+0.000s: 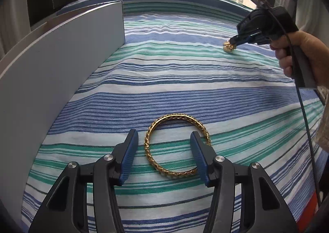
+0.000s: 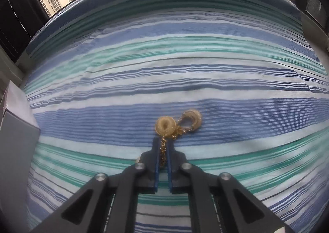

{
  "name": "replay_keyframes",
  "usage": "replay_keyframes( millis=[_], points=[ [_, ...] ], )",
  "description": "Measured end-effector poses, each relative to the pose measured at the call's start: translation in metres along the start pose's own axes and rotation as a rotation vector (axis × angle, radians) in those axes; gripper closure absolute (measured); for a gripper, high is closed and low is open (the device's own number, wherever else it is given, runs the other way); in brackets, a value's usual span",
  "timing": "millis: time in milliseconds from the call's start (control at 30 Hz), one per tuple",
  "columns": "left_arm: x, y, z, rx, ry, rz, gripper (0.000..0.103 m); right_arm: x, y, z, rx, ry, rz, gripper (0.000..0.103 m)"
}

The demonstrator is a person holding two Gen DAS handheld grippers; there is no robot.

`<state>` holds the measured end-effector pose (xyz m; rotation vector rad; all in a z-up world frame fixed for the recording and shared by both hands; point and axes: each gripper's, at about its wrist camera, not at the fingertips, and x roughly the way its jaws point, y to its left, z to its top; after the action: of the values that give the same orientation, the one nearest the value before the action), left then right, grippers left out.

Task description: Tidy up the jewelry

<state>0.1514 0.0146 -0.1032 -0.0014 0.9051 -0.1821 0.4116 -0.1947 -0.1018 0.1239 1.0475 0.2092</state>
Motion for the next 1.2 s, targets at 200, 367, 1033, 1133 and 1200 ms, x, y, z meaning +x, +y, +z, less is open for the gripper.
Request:
replay_keyframes(
  millis=[200,367,1033,1133,1200],
  points=[
    [-0.01,0.024,-0.004,-0.136,0.016,-0.124,0.049,-0.092,-0.021,-0.035,-0.018,-0.074,0.209,0.098],
    [-0.016,0.021,-0.005,-0.08,0.061,-0.129,0.049,-0.155,-0.029,-0.088,-0.091,-0.142,0.289,0.099],
    [-0.004,-0.011,-0.005,0.05,0.064,0.086,0.063,-0.148,-0.061,-0.199,0.023,-0.124,0.273,0.095],
    [-0.004,-0.011,-0.006,0.052,0.06,0.085,0.063,-0.141,-0.053,-0.205,0.028,-0.108,0.272,0.095],
    [-0.005,-0.012,-0.006,0.053,0.057,0.087,0.063,-0.136,-0.05,-0.208,0.032,-0.093,0.271,0.095]
  ],
)
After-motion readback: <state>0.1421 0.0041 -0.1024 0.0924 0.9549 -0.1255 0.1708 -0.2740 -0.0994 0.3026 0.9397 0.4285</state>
